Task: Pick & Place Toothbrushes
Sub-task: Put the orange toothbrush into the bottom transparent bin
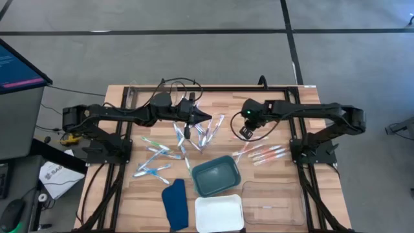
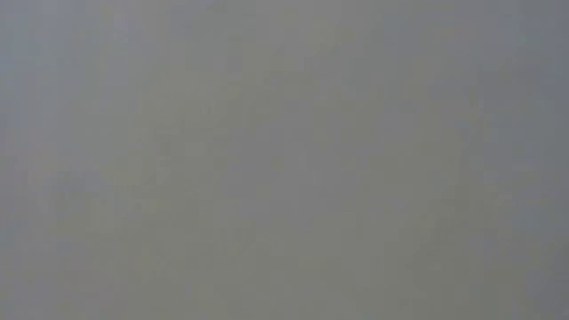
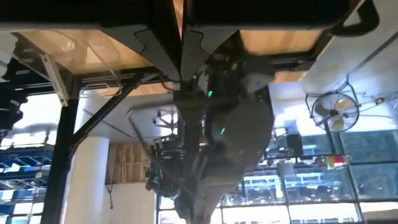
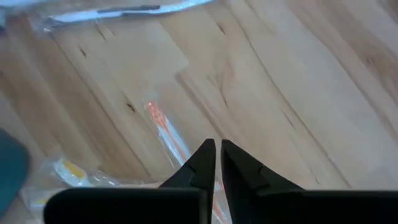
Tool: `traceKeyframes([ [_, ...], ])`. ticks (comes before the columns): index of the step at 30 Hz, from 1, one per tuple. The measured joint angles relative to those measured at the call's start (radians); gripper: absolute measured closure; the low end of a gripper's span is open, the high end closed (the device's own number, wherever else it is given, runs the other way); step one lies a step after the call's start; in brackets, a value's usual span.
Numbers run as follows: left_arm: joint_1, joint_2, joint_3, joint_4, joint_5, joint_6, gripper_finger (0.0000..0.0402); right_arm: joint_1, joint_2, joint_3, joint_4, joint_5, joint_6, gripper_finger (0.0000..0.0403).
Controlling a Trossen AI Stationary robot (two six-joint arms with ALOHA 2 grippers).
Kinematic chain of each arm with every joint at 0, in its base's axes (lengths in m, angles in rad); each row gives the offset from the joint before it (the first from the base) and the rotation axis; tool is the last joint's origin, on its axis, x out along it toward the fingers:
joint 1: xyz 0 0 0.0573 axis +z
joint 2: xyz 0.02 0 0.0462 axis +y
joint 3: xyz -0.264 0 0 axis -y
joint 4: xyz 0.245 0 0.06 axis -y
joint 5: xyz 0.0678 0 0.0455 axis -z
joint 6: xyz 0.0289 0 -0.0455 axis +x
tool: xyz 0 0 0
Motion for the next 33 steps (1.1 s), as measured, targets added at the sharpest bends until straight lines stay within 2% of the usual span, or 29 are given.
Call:
traceKeyframes([
  [8, -0.019, -0.005, 0.000, 0.003, 0.006, 0.008, 0.0399, 0.041, 0.030, 0.034, -0.059, 0.010, -0.001, 0.0386],
  [11, -0.018, -0.005, 0.000, -0.003, 0.005, 0.005, 0.0399, 0.056, 0.028, 0.034, -0.100, 0.064, -0.038, 0.0399],
  [17, -0.025, -0.005, -0.001, -0.051, 0.005, -0.022, 0.0399, 0.057, 0.028, 0.034, -0.245, 0.136, -0.045, 0.0398],
  [20, -0.036, -0.004, -0.001, -0.088, 0.005, -0.011, 0.0399, 0.045, 0.018, 0.043, -0.356, 0.111, -0.079, 0.0401],
  [24, -0.049, -0.004, -0.001, -0.102, 0.004, -0.003, 0.0399, 0.057, 0.005, 0.050, -0.389, 0.017, -0.238, 0.0397],
  [28, -0.065, -0.004, -0.002, -0.114, 0.004, -0.003, 0.0399, 0.073, 0.002, 0.051, -0.359, 0.004, -0.328, 0.0391],
  [33, -0.092, -0.004, -0.002, -0.136, 0.004, -0.003, 0.0399, 0.062, 0.012, 0.050, -0.270, 0.007, -0.360, 0.0368],
])
